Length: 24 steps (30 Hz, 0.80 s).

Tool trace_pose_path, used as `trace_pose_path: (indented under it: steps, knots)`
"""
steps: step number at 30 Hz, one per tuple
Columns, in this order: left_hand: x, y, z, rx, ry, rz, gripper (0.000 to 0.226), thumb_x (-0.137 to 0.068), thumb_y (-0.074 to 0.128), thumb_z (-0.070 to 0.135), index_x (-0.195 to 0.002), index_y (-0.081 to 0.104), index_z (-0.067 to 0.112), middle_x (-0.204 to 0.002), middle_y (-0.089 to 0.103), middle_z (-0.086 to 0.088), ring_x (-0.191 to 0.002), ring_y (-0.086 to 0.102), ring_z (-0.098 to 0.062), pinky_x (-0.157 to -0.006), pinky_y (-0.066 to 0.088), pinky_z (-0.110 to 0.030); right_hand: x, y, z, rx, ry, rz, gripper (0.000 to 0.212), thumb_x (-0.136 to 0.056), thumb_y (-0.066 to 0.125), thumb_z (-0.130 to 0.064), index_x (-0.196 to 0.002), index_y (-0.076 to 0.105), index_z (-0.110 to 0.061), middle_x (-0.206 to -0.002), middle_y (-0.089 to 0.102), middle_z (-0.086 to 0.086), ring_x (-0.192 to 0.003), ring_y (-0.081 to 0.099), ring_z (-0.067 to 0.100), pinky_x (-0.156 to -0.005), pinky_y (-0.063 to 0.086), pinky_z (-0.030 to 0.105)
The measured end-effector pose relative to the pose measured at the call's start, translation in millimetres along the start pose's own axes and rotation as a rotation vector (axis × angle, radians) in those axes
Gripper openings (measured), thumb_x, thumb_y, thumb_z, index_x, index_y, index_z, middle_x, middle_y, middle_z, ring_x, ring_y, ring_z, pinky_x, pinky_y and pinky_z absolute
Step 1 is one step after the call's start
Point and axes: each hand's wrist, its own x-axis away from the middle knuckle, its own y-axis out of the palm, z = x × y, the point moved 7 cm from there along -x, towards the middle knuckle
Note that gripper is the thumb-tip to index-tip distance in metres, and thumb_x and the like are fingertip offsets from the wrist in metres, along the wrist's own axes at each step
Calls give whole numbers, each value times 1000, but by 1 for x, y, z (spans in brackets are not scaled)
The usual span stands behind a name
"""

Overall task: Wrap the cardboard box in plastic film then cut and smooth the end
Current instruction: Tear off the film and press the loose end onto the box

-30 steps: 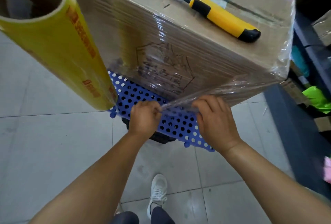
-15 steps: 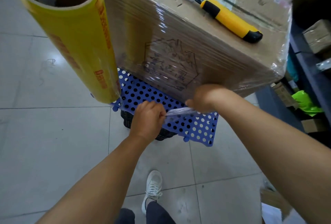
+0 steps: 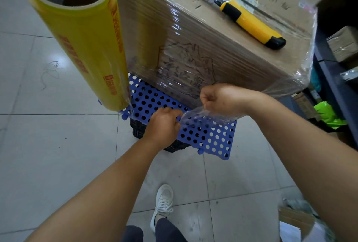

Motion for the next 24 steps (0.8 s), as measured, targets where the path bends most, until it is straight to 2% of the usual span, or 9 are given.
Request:
trace_pose_path:
  steps: [2,4,6,10,13,16,18,21,24]
  knots:
    - [-4,2,6,138,-12,-120,33,-84,65,22,-117,60,17,-107,54,-7,-108,43,-23,-88,40,-34,-1,-1,0,-14,-18,36,13,-92,51,-12,-82,53,-20,-76,52,-4,-67,44,14,-60,38,30]
    - [-9,0,12,363,-80,-222,29,-84,66,30,-112,61,23,-115,53,1,-114,41,-14,-93,36,-29,-1,-1,1,-41,-25,55,10,-92,52,-12,-84,55,-18,-76,53,-4,-67,44,14,-60,38,30]
    - [-12,1,19,535,-164,-312,19,-87,63,30,-104,64,21,-111,61,5,-109,51,-9,-91,37,-26,0,-2,2,-55,-30,56,8,-91,54,-14,-85,57,-18,-77,55,-3,-67,46,13,-61,40,30]
    - [-15,-2,25,752,-268,-307,5,-87,63,12,-92,63,11,-97,68,-11,-90,65,-20,-81,52,-30,1,-3,4,-77,-7,17,9,-89,60,-16,-83,61,-22,-82,63,-3,-73,55,14,-68,48,33]
    - [-14,-3,26,785,-241,-314,9,-85,63,3,-87,60,12,-83,65,-5,-75,62,-10,-71,52,-16,0,-1,8,-101,78,-17,13,-94,55,-27,-91,64,-19,-87,67,1,-76,60,17,-70,51,34]
    - [-13,-8,24,746,-213,-274,17,-85,62,-1,-80,60,15,-77,60,0,-71,58,-8,-69,51,-14,-4,7,13,31,192,-90,29,-101,42,-33,-83,57,-15,-76,56,0,-66,50,15,-59,40,27]
    - [-14,-12,24,732,-193,-248,21,-84,60,-4,-76,60,15,-74,60,0,-67,57,-4,-65,50,-10,-8,15,13,80,245,-147,29,-99,45,-33,-81,59,-15,-76,55,0,-67,49,15,-62,40,26]
    - [-14,-15,23,700,-151,-223,20,-84,60,-6,-77,59,12,-73,59,3,-59,54,5,-58,45,-7,-13,25,11,77,268,-241,27,-93,54,-30,-98,69,-7,-85,62,5,-75,54,18,-67,45,29]
    - [-14,-16,19,664,-111,-203,17,-83,62,-5,-80,59,12,-76,57,3,-66,54,-3,-63,46,-8,-12,26,2,96,241,-299,21,-94,54,-24,-99,65,-7,-90,58,8,-79,51,19,-65,41,25]
